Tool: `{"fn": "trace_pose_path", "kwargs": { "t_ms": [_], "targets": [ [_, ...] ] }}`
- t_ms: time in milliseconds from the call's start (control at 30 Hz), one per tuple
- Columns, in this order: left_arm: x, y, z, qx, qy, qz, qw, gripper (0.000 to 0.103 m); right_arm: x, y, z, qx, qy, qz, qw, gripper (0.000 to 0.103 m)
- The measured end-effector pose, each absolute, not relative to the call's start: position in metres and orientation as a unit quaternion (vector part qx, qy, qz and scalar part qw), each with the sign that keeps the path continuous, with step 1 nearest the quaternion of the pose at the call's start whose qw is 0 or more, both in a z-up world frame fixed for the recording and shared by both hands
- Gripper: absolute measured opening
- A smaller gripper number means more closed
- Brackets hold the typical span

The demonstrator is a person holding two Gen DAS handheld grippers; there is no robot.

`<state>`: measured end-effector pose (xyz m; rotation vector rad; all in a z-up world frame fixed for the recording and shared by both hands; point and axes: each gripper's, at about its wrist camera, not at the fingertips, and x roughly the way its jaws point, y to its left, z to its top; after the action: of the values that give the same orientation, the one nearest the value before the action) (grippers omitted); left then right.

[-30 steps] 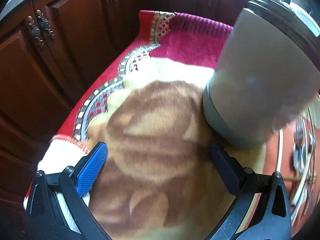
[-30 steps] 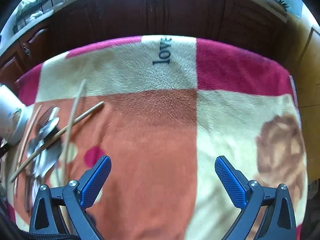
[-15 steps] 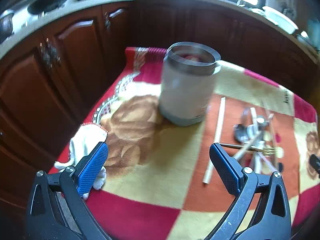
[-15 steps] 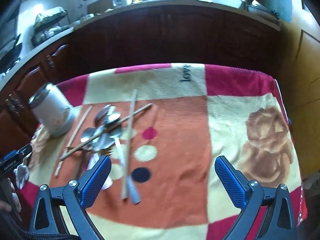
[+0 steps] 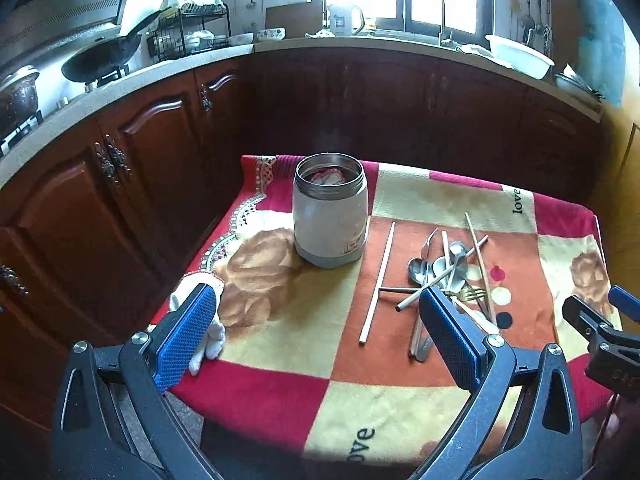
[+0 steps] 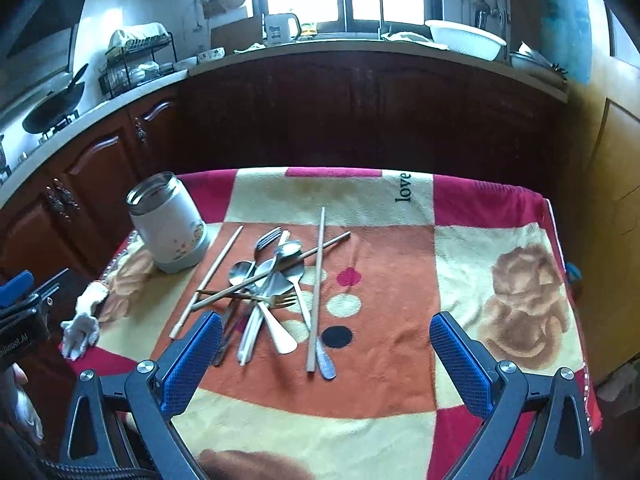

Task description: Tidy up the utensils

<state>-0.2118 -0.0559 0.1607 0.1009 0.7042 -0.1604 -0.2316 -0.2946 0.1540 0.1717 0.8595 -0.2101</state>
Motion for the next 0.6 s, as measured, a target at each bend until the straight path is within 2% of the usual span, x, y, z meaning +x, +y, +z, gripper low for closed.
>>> {"fn": "trace_pose_path", "kwargs": {
  "t_ms": [600],
  "targets": [
    [-0.217,-0.07,0.169,0.035,0.344,-0.104,0.932,0.102,-0.246,-0.292,0.169,0.072,0.399,-0.123,0.906,0.103]
  ]
}}
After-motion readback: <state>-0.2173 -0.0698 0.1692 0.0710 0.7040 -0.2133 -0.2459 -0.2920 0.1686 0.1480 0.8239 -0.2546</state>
